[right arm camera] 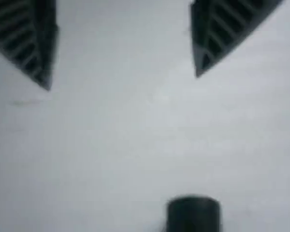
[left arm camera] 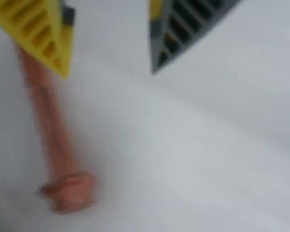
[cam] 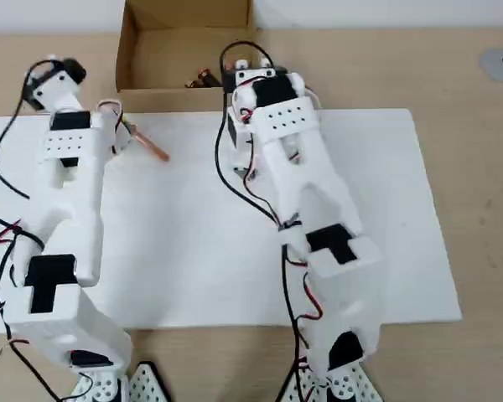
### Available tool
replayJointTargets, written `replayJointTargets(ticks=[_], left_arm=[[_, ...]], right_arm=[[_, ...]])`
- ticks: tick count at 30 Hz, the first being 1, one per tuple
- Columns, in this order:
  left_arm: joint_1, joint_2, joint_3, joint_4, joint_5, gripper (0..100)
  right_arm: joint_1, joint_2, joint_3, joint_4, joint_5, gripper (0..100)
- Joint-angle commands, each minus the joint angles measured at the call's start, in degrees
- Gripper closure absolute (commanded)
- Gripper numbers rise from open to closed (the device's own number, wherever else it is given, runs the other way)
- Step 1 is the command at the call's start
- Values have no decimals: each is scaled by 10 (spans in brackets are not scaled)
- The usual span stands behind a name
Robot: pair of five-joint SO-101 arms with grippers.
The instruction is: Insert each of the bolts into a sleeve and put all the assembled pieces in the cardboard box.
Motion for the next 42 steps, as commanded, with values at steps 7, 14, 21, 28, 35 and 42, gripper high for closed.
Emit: replayJointTargets(ticks=[7, 14, 21, 28, 35, 42], left_arm=[[9, -2, -55, 5, 47, 875], [9, -2, -55, -19, 70, 875], [9, -2, -47, -31, 71, 875], [9, -2, -2, -76, 70, 875], [8, -2, -4, -76, 68, 875], [-11, -3, -4, -76, 68, 875]], right_arm=[[-58, 2, -96, -27, -24, 803], [-55, 35, -96, -69, -24, 804], [-33, 81, -98, -69, -25, 804], [-3, 97, -98, -94, -25, 804], [5, 109, -98, -137, -23, 804], [22, 142, -111, -162, -24, 910]])
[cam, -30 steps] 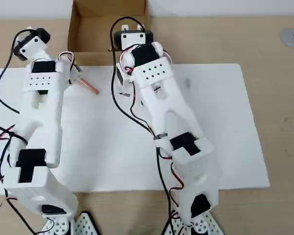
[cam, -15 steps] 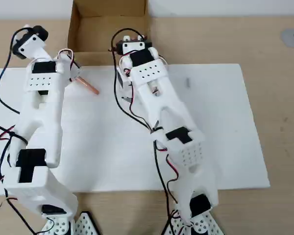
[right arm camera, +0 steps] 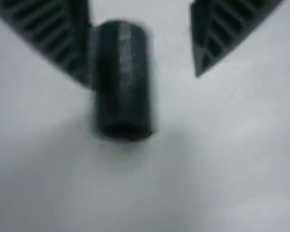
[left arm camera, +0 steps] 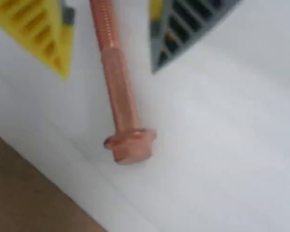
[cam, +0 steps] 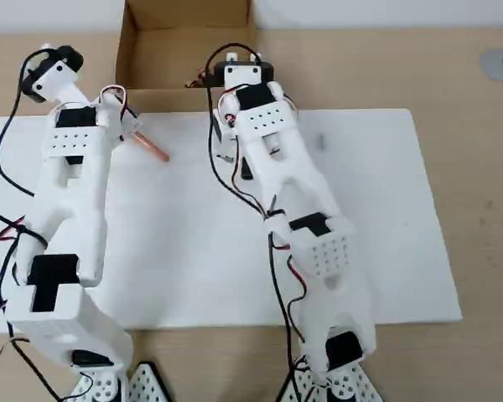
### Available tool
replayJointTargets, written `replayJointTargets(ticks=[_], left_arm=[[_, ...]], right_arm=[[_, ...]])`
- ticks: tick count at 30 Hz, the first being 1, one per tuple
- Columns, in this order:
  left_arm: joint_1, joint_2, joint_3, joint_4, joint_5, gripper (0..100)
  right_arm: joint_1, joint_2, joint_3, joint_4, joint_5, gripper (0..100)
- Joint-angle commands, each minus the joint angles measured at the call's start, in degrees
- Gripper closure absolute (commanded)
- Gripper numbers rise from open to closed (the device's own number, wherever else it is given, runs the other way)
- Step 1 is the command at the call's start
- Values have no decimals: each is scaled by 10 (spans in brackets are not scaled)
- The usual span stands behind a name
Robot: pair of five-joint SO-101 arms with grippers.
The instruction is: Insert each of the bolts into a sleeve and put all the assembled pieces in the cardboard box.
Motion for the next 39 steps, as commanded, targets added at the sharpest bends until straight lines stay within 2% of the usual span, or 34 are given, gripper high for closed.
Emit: replayJointTargets(ticks=[1, 8, 18, 27, 34, 39], left_arm=[[-14, -5, -3, -9, -1, 875], [-19, -7, -4, -9, -1, 875], [-18, -9, -4, -9, -1, 875], [-18, -9, -4, -9, -1, 876], [-19, -9, -4, -9, 0, 876], [-19, -9, -4, -9, -1, 876]], right_arm=[[22, 6, -40, -10, -7, 922], [40, 40, -69, -4, -4, 935], [16, 45, -75, 76, -3, 933], [15, 45, -73, 79, -7, 932], [15, 87, -78, 76, -7, 818], [15, 95, -78, 77, -7, 814]])
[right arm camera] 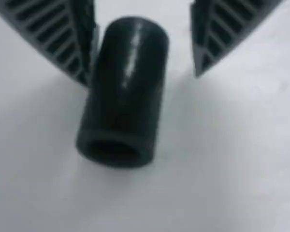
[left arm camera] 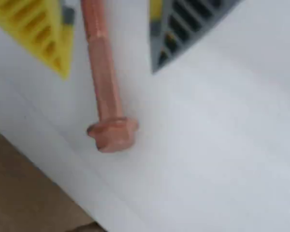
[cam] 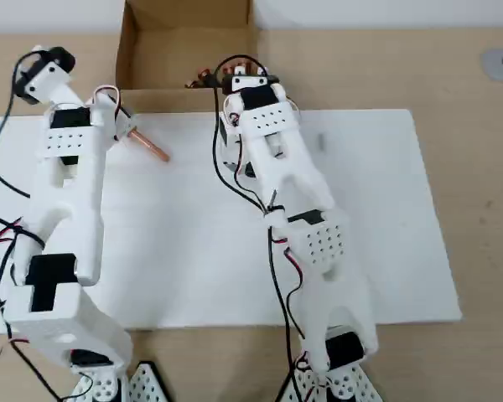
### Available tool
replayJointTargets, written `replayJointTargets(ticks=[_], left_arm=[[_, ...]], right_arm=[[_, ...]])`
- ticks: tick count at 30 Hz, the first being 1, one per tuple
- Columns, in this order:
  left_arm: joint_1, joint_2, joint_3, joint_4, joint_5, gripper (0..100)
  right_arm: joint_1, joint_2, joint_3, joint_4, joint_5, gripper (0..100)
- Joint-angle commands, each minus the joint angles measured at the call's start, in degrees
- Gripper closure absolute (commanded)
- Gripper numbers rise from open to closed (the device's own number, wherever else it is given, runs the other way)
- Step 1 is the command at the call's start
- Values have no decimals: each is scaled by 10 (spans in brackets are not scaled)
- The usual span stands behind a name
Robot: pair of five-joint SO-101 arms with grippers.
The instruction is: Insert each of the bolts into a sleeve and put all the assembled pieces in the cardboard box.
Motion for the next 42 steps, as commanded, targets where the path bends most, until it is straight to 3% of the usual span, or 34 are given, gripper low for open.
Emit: replayJointTargets(ticks=[1, 5, 10, 19, 24, 32, 42], left_arm=[[-9, -9, -4, -8, -1, 876], [-9, -9, -4, -8, -1, 876], [-9, -9, -4, -8, -1, 876], [-10, -8, -4, -8, 5, 876], [-34, -5, -4, -20, 138, 876], [-8, 28, -22, -109, 189, 876], [9, 232, -302, 96, 236, 876]], right_arm=[[0, 5, -3, 4, -5, 814], [1, 7, -26, 6, -5, 835], [0, 7, -58, 8, -4, 986], [0, 5, -151, 76, -2, 988], [0, -2, -204, 98, -2, 988], [0, -109, -151, 97, 0, 988], [2, -149, -122, 89, 24, 988]])
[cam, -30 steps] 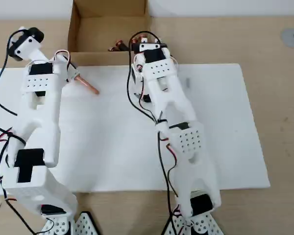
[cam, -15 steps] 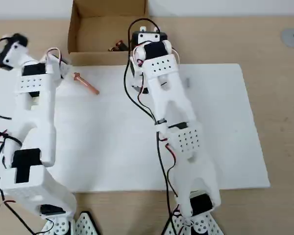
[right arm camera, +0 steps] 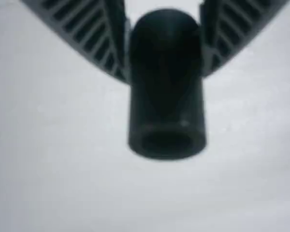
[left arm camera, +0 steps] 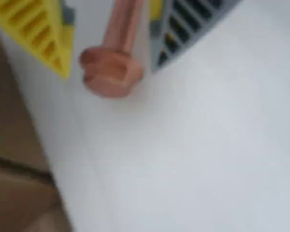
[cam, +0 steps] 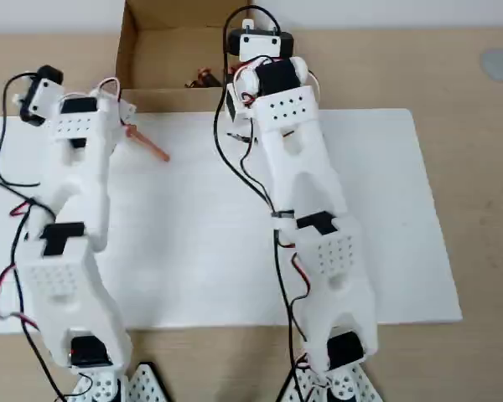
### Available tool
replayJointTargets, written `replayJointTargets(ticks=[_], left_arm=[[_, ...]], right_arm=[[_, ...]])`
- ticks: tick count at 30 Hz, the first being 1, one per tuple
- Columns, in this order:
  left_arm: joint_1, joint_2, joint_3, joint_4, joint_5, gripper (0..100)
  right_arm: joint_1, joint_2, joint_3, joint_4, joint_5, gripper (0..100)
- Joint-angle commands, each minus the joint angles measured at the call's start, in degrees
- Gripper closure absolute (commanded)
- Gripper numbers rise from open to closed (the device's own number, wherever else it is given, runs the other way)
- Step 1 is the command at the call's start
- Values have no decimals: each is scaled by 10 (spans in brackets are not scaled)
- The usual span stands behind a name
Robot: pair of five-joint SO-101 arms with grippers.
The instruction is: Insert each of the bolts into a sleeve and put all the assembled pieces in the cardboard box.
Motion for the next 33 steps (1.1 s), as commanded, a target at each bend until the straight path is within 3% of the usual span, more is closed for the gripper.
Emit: replayJointTargets(ticks=[1, 11, 22, 33], left_arm=[[9, 42, -135, 56, 21, 876], [44, 121, -317, 179, 40, 876], [47, 123, -367, 330, 40, 876], [32, 124, -363, 339, 39, 876]], right_arm=[[-1, -50, 1, -1, 12, 988], [0, -49, 2, -24, 7, 988], [13, -49, 4, -31, 7, 988], [13, -49, 1, -31, 7, 988]])
